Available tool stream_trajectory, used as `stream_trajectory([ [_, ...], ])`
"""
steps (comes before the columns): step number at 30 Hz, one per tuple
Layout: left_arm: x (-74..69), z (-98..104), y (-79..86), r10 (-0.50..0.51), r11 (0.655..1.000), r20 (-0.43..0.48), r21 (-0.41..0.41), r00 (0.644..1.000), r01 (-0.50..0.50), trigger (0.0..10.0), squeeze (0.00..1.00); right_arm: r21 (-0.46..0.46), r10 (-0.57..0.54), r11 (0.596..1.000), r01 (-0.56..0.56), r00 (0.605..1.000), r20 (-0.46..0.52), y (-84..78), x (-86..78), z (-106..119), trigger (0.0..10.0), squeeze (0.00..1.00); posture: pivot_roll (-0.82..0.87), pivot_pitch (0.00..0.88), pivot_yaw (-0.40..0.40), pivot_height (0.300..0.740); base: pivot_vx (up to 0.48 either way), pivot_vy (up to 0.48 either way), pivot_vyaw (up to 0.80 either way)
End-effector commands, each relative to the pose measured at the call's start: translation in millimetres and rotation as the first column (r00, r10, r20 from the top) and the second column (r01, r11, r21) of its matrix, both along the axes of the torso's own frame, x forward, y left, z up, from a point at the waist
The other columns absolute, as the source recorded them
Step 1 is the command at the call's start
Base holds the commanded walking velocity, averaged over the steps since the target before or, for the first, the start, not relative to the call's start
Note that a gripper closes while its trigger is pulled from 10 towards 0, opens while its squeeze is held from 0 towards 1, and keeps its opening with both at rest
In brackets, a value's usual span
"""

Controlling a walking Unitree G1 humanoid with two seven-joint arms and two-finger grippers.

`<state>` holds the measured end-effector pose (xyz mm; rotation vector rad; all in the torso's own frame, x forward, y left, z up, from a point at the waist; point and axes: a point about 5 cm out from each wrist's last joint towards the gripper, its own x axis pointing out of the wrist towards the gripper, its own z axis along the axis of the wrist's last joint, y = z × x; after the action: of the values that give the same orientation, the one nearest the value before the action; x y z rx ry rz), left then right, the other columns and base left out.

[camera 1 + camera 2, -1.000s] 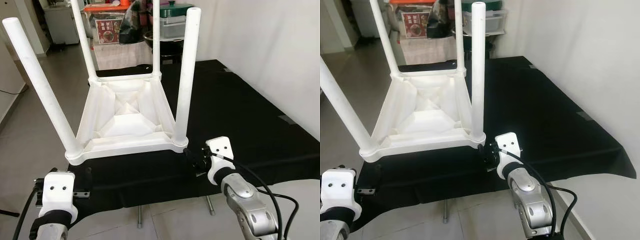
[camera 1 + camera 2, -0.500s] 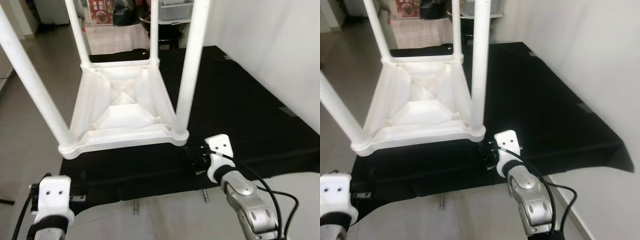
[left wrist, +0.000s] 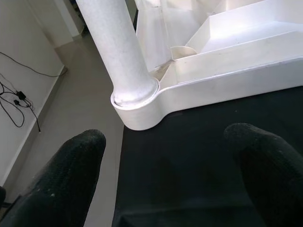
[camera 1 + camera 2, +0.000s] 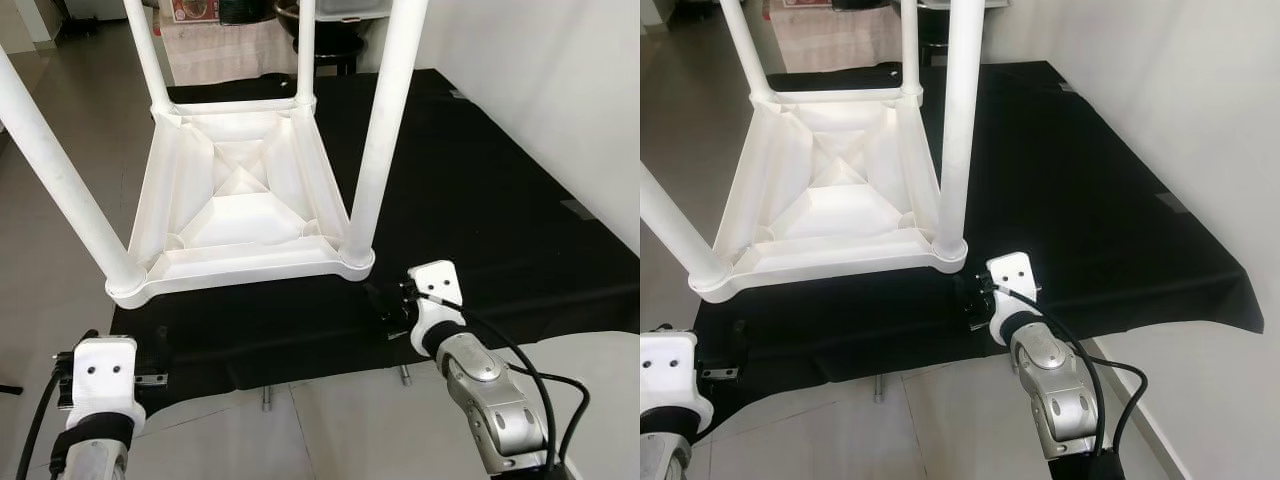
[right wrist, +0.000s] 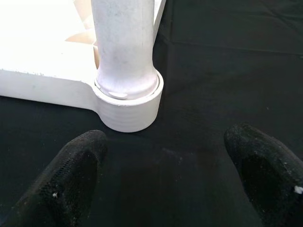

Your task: Building children table

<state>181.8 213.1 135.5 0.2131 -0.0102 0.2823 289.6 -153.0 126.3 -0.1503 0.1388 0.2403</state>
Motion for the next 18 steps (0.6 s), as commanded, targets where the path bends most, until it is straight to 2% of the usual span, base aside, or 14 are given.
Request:
stream_trajectory([
  [1,1.6,-3.4,0.8,-0.021,1.0,-0.022,-0.009,1.0,0.02,10.0,0.0,0.002,-0.009,1.0,0.009,1.0,-0.011,0.4,1.0,-1.9,10.0,0.0,-0.01,0.119,-0.044,0.74,0.0,0.0,0.0],
  [3,1.6,-3.4,0.8,-0.021,1.0,-0.022,-0.009,1.0,0.02,10.0,0.0,0.002,-0.009,1.0,0.009,1.0,-0.011,0.4,1.0,-1.9,10.0,0.0,-0.01,0.119,-0.044,0.74,0.0,0.0,0.0],
  [5,10.1,-0.4,-4.7,-0.122,0.992,-0.018,0.011,0.992,0.122,10.0,0.0,0.004,-0.015,1.0,0.015,1.0,-0.006,0.4,1.9,-1.7,10.0,0.0,-0.01,0.117,-0.043,0.74,0.0,0.0,0.0],
  [6,10.1,-0.4,-4.7,-0.122,0.992,-0.018,0.011,0.992,0.122,10.0,0.0,0.004,-0.015,1.0,0.015,1.0,-0.006,0.4,1.9,-1.7,10.0,0.0,-0.01,0.117,-0.043,0.74,0.0,0.0,0.0],
  [8,17.2,1.4,-11.3,-0.222,0.974,-0.019,0.047,0.975,0.223,10.0,0.0,0.001,-0.018,1.0,0.018,1.0,-0.003,0.8,2.3,-1.7,10.0,0.0,-0.03,0.104,-0.029,0.74,0.0,0.0,0.0],
  [10,20.0,0.9,-12.8,-0.262,0.963,-0.026,0.061,0.965,0.263,10.0,0.0,0.007,-0.023,1.0,0.023,1.0,-0.001,0.3,0.7,-0.3,10.0,0.0,-0.06,0.099,-0.019,0.74,0.0,0.0,0.0],
  [14,21.7,-0.6,-10.4,-0.275,0.959,-0.036,0.064,0.961,0.277,10.0,0.0,0.007,-0.032,0.999,0.032,0.999,0.008,-4.4,-7.3,4.5,10.0,0.0,-0.08,0.09,-0.01,0.74,0.0,0.0,0.0],
  [16,18.2,-1.5,-8.9,-0.257,0.961,-0.043,0.095,0.966,0.26,10.0,0.0,0.01,-0.036,0.999,0.036,0.999,-0.01,-16.1,-29.7,4.0,10.0,0.0,-0.1,0.079,0.011,0.74,0.0,0.0,0.0],
  [18,18.2,-1.5,-8.9,-0.257,0.961,-0.043,0.095,0.966,0.26,10.0,0.0,0.01,-0.036,0.999,0.036,0.999,-0.01,-16.1,-29.7,4.0,10.0,0.0,-0.1,0.079,0.011,0.74,0.0,0.0,0.0],
])
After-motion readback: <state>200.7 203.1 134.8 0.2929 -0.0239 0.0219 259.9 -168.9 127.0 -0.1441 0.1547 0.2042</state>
